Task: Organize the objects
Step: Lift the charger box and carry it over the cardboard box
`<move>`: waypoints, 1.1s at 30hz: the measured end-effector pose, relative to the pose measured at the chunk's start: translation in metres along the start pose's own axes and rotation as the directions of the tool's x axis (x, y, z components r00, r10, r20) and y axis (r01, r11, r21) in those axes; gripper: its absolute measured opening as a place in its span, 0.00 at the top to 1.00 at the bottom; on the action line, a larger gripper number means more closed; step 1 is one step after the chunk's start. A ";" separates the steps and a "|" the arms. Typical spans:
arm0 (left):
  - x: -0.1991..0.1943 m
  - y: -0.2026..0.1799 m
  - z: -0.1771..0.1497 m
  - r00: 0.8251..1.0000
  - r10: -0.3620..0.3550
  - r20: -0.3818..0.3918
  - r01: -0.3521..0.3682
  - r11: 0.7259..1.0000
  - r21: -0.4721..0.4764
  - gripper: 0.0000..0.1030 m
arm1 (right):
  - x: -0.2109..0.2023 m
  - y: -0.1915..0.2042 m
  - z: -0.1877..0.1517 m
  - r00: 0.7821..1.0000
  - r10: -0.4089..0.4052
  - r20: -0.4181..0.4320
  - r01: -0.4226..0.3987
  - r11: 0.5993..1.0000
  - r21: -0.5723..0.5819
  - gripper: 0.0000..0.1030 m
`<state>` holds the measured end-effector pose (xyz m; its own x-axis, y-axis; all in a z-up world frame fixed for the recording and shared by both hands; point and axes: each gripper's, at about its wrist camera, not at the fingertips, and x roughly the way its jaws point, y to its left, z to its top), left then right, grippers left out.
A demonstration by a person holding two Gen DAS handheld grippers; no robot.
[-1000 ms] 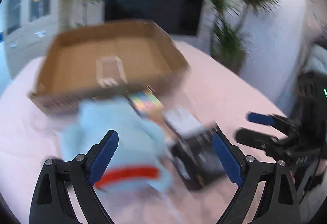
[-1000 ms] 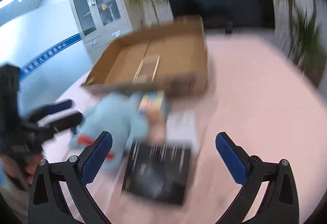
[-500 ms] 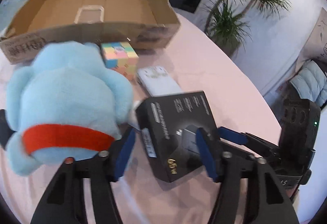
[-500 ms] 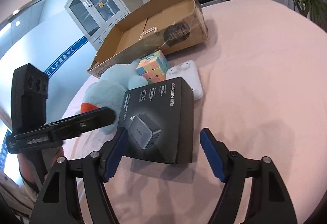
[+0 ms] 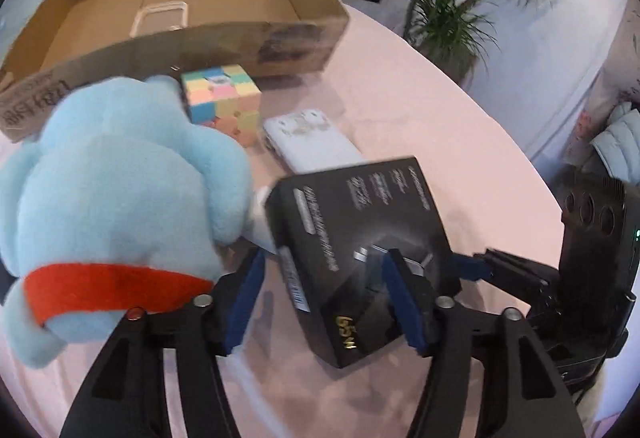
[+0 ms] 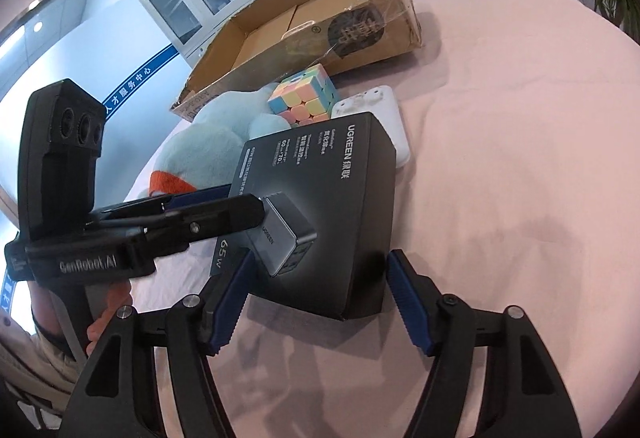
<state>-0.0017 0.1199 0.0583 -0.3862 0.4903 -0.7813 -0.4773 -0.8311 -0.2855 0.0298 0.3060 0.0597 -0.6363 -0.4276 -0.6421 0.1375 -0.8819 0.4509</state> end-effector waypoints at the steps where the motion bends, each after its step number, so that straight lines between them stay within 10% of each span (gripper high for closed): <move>1: 0.001 0.001 0.000 1.000 0.001 0.001 -0.001 1.000 -0.004 0.35 | 0.000 0.000 0.000 1.000 0.000 0.001 0.000 1.000 -0.003 0.35; 18: 0.000 0.000 0.007 0.999 -0.023 -0.030 0.024 0.999 0.025 0.41 | 0.007 0.043 -0.011 0.990 -0.141 0.003 0.135 0.943 -0.303 0.21; 33: -0.029 0.008 -0.001 1.000 -0.002 0.027 0.001 1.000 0.023 0.53 | 0.011 0.083 -0.023 0.942 -0.317 0.109 0.335 0.872 -0.358 0.35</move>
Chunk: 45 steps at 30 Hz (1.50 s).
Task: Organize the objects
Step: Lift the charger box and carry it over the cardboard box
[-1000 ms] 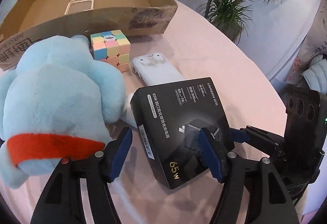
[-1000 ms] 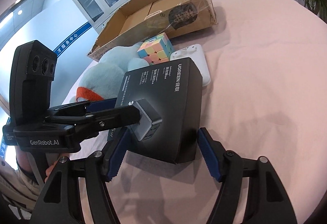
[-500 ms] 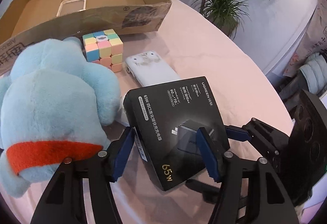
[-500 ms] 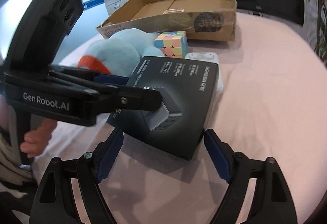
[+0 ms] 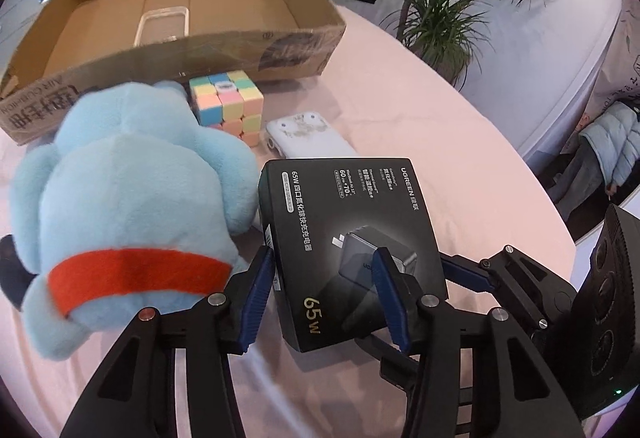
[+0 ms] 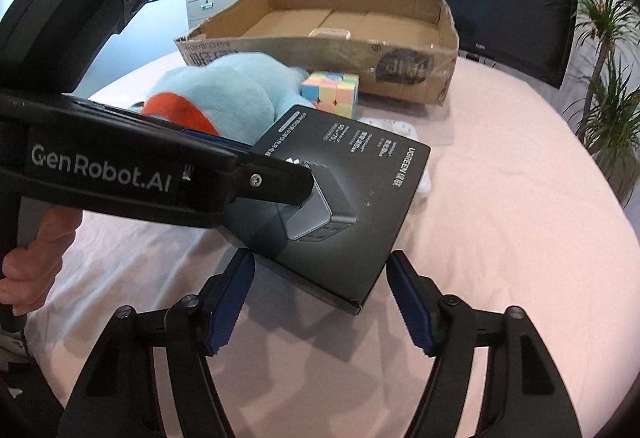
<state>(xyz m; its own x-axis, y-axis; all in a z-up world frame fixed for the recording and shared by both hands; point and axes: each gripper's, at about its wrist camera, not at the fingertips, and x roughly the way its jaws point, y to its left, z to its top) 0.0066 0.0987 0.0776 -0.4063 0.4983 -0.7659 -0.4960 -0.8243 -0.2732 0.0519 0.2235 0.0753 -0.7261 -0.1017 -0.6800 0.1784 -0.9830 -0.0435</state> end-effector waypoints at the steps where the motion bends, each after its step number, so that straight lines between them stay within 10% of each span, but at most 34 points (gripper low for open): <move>1: -0.003 0.000 0.000 1.000 0.000 0.006 0.000 1.000 0.003 0.53 | -0.002 0.002 0.001 1.000 -0.004 0.006 0.004 1.000 -0.005 0.35; 45: -0.121 0.030 0.060 0.949 0.145 0.280 -0.159 0.987 0.027 0.53 | -0.029 0.053 0.102 0.959 -0.027 0.283 0.065 0.990 -0.127 0.35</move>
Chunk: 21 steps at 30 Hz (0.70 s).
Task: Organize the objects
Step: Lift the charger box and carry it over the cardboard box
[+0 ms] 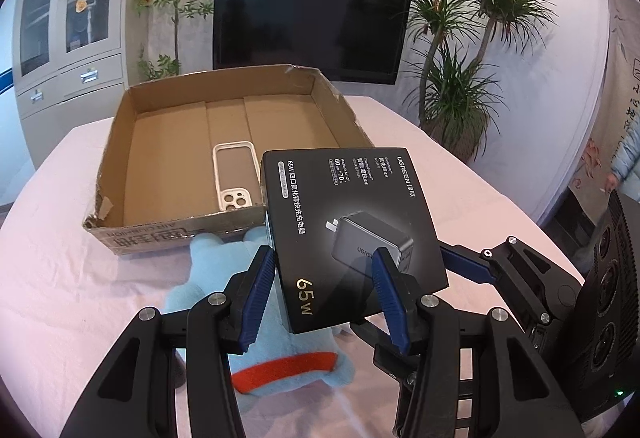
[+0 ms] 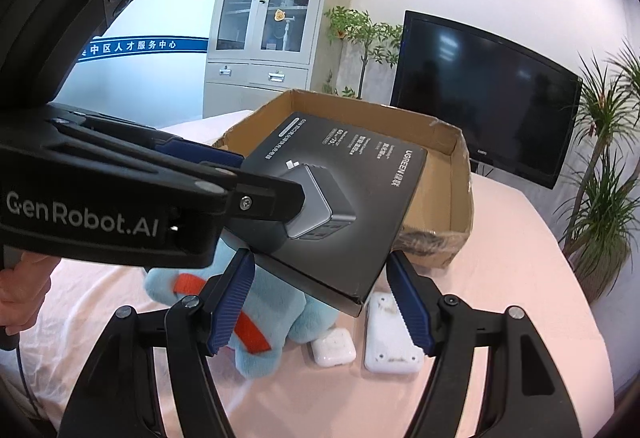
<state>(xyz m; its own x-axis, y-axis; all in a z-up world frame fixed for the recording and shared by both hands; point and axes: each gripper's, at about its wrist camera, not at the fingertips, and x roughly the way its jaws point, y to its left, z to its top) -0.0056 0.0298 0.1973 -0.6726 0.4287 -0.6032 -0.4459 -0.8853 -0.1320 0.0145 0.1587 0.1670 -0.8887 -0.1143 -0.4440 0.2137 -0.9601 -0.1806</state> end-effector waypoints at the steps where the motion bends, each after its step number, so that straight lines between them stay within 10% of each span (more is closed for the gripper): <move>1: 0.000 0.001 0.001 1.000 0.001 0.002 -0.001 1.000 0.001 0.53 | 0.000 0.000 0.001 1.000 0.002 0.002 -0.002 1.000 -0.003 0.35; 21: 0.032 0.036 0.039 0.998 0.045 0.036 -0.046 0.999 0.006 0.53 | 0.042 -0.004 0.029 1.000 -0.003 0.009 0.004 0.999 -0.048 0.35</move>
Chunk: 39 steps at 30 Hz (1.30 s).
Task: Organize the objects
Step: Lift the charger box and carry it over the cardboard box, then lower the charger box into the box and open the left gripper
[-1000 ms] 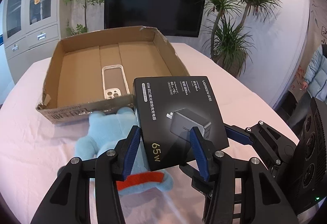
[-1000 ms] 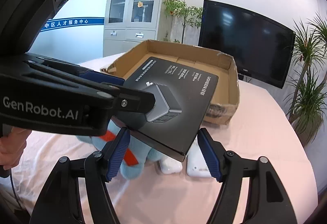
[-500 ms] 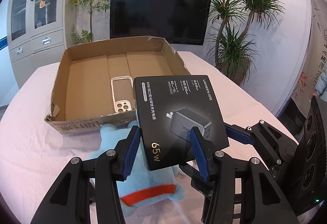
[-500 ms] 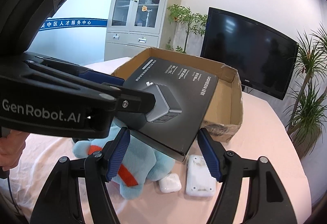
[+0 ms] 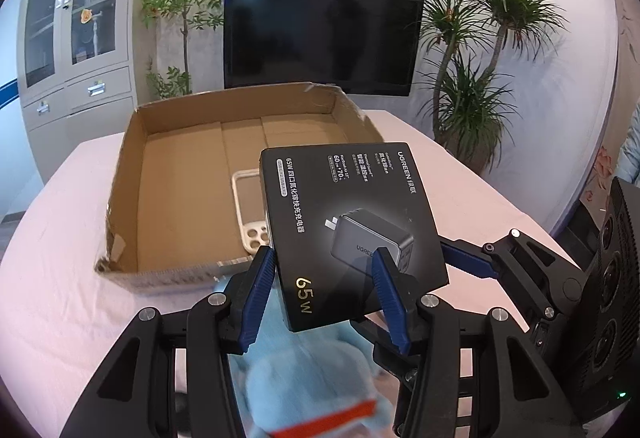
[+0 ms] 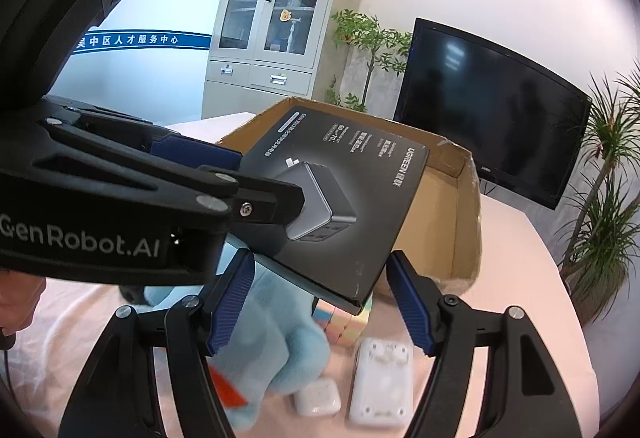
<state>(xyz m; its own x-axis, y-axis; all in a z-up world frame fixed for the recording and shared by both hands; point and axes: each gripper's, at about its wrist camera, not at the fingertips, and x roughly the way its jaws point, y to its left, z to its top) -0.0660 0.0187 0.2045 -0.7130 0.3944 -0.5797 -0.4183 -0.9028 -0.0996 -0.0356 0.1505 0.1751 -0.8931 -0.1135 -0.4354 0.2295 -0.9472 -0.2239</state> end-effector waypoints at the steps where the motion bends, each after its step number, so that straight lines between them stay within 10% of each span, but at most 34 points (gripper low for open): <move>1: 0.004 0.004 0.004 1.000 0.003 0.002 -0.003 1.000 -0.001 0.53 | 0.005 -0.002 0.003 1.000 0.005 0.001 -0.005 1.000 0.001 0.35; 20: 0.128 0.074 0.061 0.996 0.073 -0.041 -0.074 0.997 -0.012 0.53 | 0.131 -0.031 0.030 0.996 0.063 -0.066 -0.062 0.998 0.022 0.35; 30: 0.203 0.102 0.039 0.965 0.135 -0.224 -0.149 0.988 -0.050 0.53 | 0.206 -0.029 0.019 0.957 0.146 -0.251 -0.132 0.989 0.072 0.35; 39: 0.123 0.102 0.044 0.987 0.134 -0.087 -0.141 0.987 -0.079 0.38 | 0.143 -0.030 0.038 0.961 0.116 -0.251 -0.106 0.993 0.056 0.35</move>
<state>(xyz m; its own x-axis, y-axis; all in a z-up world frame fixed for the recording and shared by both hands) -0.2209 -0.0170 0.1588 -0.7109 0.2529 -0.6563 -0.2676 -0.9602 -0.0801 -0.1848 0.1511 0.1526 -0.7343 -0.1441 -0.6634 0.3007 -0.9451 -0.1275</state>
